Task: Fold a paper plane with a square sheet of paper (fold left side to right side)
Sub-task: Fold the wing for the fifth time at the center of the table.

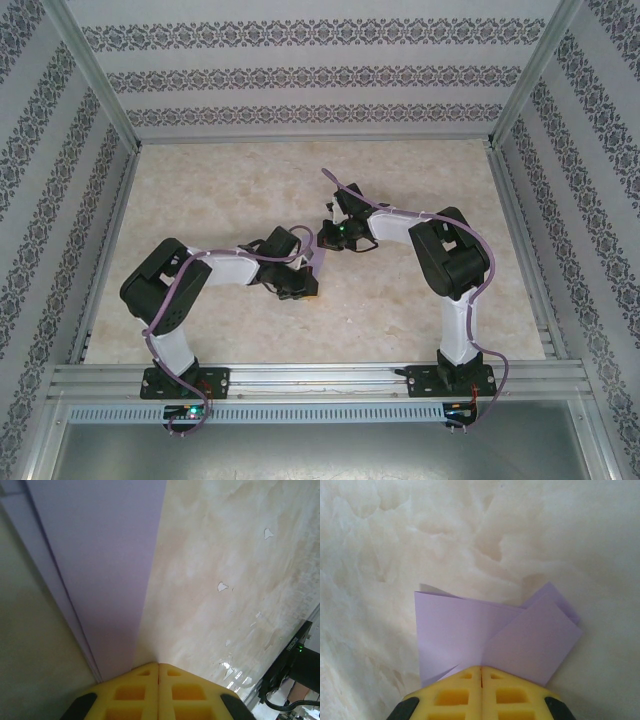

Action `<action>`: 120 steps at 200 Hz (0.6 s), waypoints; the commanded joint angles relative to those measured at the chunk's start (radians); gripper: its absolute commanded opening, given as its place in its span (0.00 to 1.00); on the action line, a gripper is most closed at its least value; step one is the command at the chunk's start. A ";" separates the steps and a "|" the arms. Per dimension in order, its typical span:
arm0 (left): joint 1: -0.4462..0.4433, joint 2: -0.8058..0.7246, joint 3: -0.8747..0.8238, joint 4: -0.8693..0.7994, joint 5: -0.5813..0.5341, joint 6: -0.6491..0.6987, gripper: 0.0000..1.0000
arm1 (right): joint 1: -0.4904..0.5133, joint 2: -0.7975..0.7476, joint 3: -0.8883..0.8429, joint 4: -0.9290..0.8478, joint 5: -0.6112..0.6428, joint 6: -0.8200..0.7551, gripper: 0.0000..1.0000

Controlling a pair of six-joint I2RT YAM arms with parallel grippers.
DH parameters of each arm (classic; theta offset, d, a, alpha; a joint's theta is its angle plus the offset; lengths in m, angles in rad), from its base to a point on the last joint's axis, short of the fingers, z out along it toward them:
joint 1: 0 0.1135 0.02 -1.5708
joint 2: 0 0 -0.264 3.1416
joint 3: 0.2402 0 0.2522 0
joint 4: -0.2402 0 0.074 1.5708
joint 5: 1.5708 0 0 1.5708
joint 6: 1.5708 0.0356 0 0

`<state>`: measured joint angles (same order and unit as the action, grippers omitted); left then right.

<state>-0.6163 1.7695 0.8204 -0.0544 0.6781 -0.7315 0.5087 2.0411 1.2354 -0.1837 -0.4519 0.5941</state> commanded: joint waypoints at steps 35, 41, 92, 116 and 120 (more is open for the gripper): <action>-0.034 -0.056 -0.095 0.001 -0.006 -0.054 0.06 | 0.014 0.103 -0.043 -0.147 0.131 -0.033 0.00; -0.037 -0.063 -0.102 0.003 -0.008 -0.056 0.06 | 0.014 0.103 -0.043 -0.149 0.131 -0.033 0.00; -0.038 -0.191 -0.055 -0.068 0.000 -0.040 0.06 | 0.019 0.093 -0.045 -0.158 0.131 -0.036 0.00; -0.020 -0.218 0.017 -0.133 0.009 0.000 0.06 | 0.020 0.092 -0.045 -0.160 0.133 -0.034 0.00; -0.016 -0.214 0.026 -0.130 0.015 0.002 0.06 | 0.020 0.093 -0.045 -0.160 0.131 -0.033 0.00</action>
<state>-0.6415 1.5856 0.7719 -0.1112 0.6777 -0.7738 0.5087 2.0411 1.2381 -0.1913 -0.4519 0.5758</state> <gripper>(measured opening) 0.064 0.042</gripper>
